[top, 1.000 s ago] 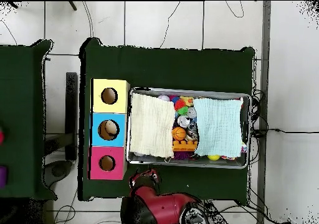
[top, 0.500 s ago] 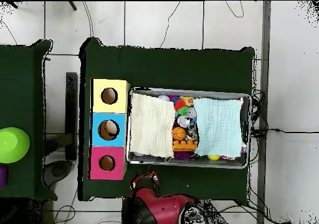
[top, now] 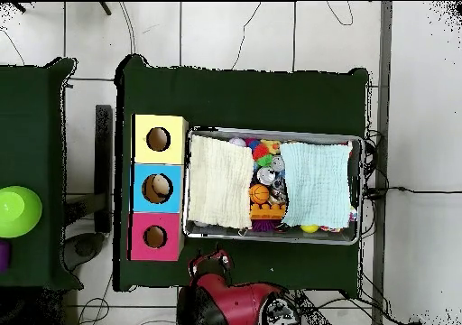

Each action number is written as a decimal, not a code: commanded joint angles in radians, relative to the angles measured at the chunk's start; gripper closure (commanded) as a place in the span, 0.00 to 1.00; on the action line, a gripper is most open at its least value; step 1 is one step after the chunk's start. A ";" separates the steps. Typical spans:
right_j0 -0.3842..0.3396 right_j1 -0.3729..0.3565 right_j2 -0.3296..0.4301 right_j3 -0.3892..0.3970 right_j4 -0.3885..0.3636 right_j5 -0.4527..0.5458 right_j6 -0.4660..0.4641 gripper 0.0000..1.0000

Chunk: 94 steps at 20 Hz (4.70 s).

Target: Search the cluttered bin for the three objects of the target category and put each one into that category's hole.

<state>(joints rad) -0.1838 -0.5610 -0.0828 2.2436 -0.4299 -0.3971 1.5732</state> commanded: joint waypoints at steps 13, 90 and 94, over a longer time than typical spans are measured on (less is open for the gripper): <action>-0.033 -0.016 0.068 -0.191 0.047 0.034 0.153 0.00; -0.028 0.164 0.046 -0.285 0.069 -0.006 0.149 0.00; -0.030 0.176 0.036 -0.291 0.061 -0.028 0.143 0.00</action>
<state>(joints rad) -0.1965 -0.5602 -0.0802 2.2003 -0.4324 -0.4064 1.5730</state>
